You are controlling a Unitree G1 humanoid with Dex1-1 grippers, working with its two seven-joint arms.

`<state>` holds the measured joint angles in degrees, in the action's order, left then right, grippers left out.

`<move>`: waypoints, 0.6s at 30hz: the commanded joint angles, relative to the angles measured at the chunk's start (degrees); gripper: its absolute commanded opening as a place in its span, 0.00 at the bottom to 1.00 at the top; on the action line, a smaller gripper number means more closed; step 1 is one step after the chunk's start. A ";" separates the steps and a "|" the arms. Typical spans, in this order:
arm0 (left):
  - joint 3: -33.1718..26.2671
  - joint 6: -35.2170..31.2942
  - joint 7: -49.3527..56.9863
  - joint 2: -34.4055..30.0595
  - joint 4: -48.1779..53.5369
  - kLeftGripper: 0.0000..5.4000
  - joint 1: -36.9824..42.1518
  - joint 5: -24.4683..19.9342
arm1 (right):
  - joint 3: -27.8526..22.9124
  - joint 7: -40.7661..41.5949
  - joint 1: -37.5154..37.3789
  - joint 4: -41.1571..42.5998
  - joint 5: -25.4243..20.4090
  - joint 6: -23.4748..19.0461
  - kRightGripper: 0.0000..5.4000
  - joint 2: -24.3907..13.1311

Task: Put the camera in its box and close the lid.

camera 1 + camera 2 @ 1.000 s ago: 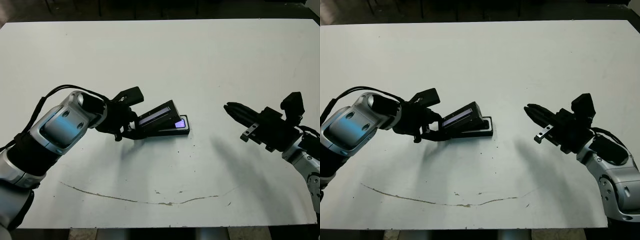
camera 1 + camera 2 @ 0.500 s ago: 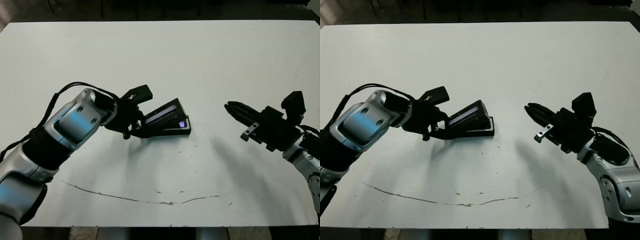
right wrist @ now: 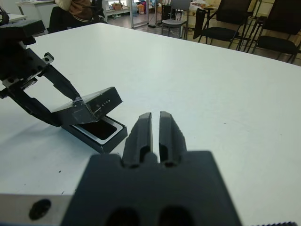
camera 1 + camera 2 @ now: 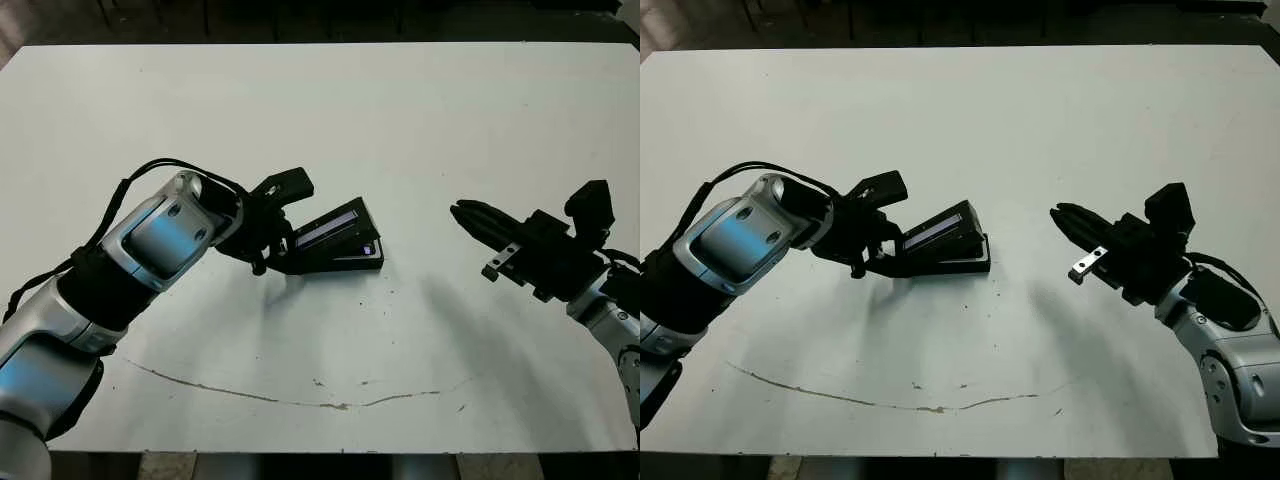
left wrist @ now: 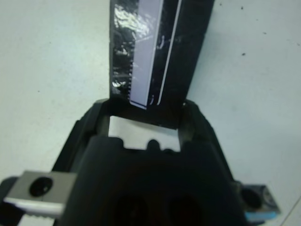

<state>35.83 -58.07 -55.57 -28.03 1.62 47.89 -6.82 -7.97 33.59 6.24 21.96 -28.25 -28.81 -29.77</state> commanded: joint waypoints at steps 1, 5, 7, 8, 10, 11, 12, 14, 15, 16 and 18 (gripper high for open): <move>2.90 1.39 -1.63 3.80 -0.67 0.46 -0.81 -1.12 | -0.37 -0.25 -1.21 0.33 0.16 -0.77 0.00 -0.55; 3.86 2.92 -3.30 3.97 -1.70 0.46 0.25 -0.56 | -0.64 0.19 -1.09 0.23 0.06 -0.32 0.00 -0.74; 4.49 3.71 -3.67 4.34 -2.11 0.46 0.89 0.06 | -0.82 0.32 -1.01 0.19 -0.08 -0.24 0.00 -0.77; 4.66 4.18 -3.87 4.45 -2.20 0.46 1.07 0.29 | -0.89 0.35 -0.97 0.15 -0.15 -0.23 0.00 -0.76; 4.89 5.66 -4.18 4.65 -2.02 0.46 1.17 0.79 | -0.92 -0.05 -0.97 0.65 0.15 -0.43 0.00 -0.94; 5.00 6.32 -4.33 4.81 -1.97 0.46 1.19 1.10 | -1.01 -0.16 -0.98 0.76 0.12 -0.51 0.00 -0.94; 5.23 6.98 -4.50 5.06 -2.01 0.46 1.24 1.47 | -1.12 -0.38 -1.03 1.09 0.15 -0.76 0.00 -1.06; 5.60 7.46 -4.66 5.78 -2.40 0.46 1.34 2.05 | -1.28 -0.79 -1.15 1.62 0.32 -1.04 0.00 -1.16; 5.77 7.40 -4.60 6.27 -2.66 0.46 1.37 2.34 | -1.39 -0.93 -1.25 1.73 0.33 -1.17 0.00 -1.15; 5.90 7.67 -4.49 6.66 -2.79 0.46 1.28 2.68 | -1.49 -1.02 -1.33 1.78 0.29 -1.31 0.00 -1.13; 6.65 9.31 -4.54 7.31 -3.32 0.46 1.17 3.85 | -1.59 -1.14 -1.46 1.90 0.24 -1.58 0.00 -1.19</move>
<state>39.52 -51.61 -59.54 -26.49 -1.35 50.35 -1.48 -9.28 32.86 6.14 23.70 -28.32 -28.87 -30.21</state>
